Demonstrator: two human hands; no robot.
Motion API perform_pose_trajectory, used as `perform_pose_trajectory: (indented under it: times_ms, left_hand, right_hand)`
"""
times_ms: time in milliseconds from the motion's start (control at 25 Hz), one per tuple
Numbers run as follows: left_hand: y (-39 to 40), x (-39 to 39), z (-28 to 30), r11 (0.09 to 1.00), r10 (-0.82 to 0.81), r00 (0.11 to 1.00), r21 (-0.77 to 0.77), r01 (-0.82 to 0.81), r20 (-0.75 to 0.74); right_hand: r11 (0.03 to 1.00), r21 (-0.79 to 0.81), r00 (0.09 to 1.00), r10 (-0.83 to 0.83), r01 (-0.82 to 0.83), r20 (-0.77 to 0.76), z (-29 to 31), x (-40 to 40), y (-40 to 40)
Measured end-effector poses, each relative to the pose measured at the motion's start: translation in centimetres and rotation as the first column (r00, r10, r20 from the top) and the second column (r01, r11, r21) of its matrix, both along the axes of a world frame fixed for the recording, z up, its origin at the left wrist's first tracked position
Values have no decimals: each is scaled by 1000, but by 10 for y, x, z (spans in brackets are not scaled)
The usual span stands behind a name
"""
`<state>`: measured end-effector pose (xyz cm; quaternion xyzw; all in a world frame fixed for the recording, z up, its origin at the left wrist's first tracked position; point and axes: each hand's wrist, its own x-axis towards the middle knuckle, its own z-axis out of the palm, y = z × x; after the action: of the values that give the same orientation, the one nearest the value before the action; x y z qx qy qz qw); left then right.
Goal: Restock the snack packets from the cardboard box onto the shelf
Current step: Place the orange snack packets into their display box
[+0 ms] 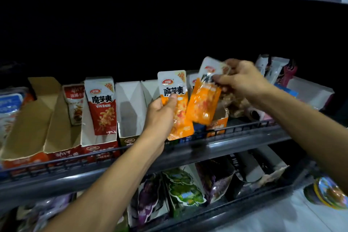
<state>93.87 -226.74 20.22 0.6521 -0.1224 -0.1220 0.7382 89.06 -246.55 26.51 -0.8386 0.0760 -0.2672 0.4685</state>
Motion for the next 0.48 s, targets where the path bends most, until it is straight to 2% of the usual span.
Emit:
perform_pose_trajectory:
  times_ms: [80, 160, 280, 400, 480]
  left_hand:
    - [6, 5, -1, 998, 68, 997, 0, -68, -46]
    - [10, 7, -1, 996, 85, 995, 5, -85, -60]
    - [11, 5, 0, 999, 44, 998, 9, -43, -52]
    - [14, 4, -1, 999, -1, 1000, 52, 2, -19]
    - [16, 5, -2, 998, -16, 1000, 56, 17, -8]
  right_hand:
    - [986, -21, 976, -158, 163, 152, 9, 4, -27]
    - [956, -108, 953, -255, 274, 167, 12, 14, -47]
    - [928, -263, 964, -248, 265, 94, 3, 32, -46]
    - [802, -556, 973, -227, 216, 50, -16, 52, -34]
    - [745, -631, 962, -274, 215, 5, -25, 63, -26]
